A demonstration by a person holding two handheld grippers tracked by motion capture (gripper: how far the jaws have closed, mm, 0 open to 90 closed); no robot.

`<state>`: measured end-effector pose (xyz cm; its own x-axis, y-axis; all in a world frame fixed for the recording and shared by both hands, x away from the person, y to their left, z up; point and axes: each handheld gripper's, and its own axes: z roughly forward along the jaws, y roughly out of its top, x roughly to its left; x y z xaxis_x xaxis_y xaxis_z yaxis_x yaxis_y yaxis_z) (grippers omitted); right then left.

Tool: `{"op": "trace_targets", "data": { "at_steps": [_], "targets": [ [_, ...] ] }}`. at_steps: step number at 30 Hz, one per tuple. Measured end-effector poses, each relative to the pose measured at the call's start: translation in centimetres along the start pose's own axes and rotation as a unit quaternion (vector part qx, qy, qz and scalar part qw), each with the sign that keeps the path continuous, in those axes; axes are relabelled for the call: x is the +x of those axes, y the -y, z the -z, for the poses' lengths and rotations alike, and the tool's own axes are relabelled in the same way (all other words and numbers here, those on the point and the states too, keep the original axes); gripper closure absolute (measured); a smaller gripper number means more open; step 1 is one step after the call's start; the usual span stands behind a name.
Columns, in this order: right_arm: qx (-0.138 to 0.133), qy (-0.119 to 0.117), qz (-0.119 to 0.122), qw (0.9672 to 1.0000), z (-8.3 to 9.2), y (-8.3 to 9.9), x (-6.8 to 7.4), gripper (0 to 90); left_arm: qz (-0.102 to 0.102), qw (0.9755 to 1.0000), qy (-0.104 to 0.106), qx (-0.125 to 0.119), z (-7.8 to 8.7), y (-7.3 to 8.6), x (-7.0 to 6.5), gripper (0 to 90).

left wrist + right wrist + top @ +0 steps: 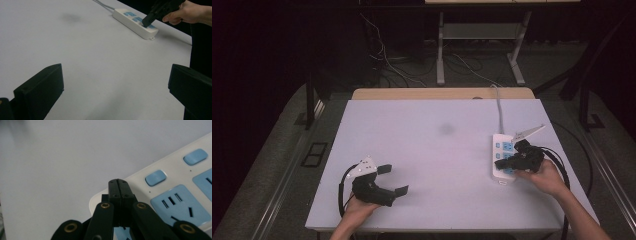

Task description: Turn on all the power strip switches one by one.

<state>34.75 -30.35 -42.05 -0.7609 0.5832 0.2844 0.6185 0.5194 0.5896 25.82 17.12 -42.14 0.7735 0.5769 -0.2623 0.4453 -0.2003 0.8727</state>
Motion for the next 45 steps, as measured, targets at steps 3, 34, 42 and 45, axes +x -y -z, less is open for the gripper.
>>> {"op": "trace_targets", "data": {
  "at_steps": [3, 34, 42, 45],
  "targets": [
    [-0.003, 0.0, 0.002, 1.0, 0.0, 0.1, 0.1, 90.0, -0.001, 1.0, -0.001, 0.0, 0.1, 0.0, 0.0, 0.0],
    [-0.009, 0.025, 0.015, 0.9996, 1.4, -2.3, 0.7, 90.0, 0.002, 1.0, -0.001, -0.002, 0.1, 0.0, 0.1, 0.0],
    [-0.001, 0.032, 0.013, 0.9994, 1.5, -2.9, 0.2, 90.0, 0.003, 1.0, -0.002, -0.004, 0.1, 0.0, 0.2, 0.0],
    [0.001, 0.033, 0.011, 0.9994, 1.3, -2.9, -0.1, 90.0, 0.003, 1.0, -0.002, -0.003, 0.1, 0.0, 0.2, 0.0]
  ]
}}
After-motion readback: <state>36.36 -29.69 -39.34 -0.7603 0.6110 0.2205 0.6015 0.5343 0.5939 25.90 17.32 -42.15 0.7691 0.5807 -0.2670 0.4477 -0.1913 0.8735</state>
